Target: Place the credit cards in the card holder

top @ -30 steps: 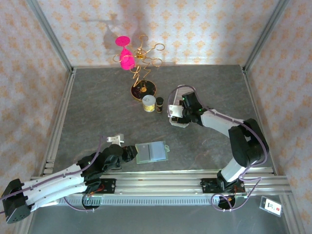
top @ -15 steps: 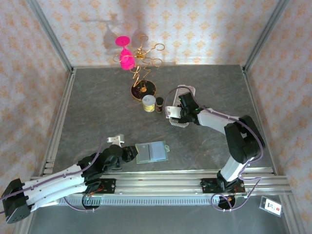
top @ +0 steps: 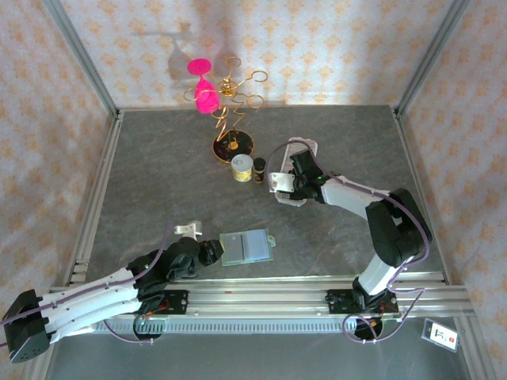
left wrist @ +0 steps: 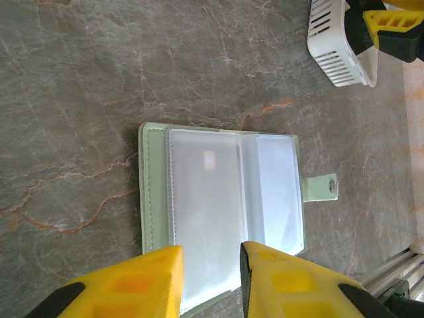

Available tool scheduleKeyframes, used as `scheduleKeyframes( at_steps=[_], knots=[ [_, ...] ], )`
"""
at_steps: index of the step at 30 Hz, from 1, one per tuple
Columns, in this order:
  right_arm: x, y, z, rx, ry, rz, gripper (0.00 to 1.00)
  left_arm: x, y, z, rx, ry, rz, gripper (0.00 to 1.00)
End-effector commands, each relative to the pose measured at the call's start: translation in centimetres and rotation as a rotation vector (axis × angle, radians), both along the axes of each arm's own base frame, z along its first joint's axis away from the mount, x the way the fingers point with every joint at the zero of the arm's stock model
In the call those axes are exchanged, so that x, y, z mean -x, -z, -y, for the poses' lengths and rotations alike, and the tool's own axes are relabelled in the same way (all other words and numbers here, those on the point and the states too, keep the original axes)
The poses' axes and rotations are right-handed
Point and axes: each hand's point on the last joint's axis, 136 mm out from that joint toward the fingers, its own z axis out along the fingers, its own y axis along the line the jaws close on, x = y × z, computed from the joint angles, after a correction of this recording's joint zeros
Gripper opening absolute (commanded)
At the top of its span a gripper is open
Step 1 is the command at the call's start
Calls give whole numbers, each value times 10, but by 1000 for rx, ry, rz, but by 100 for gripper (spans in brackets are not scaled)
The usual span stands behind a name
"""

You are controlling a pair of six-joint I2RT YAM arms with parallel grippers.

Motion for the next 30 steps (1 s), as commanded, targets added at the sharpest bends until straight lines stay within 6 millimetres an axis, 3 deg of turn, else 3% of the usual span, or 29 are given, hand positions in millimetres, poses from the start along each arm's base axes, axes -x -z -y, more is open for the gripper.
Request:
scheduleKeyframes(
  at_steps=[1,30],
  knots=[
    [-11,-24,6,5,36,72,24,1,-2,4,28,5,3,30],
    [-6,-49,6,-33,25,79,5,0,-2,16,40,43,-5,29]
  ],
)
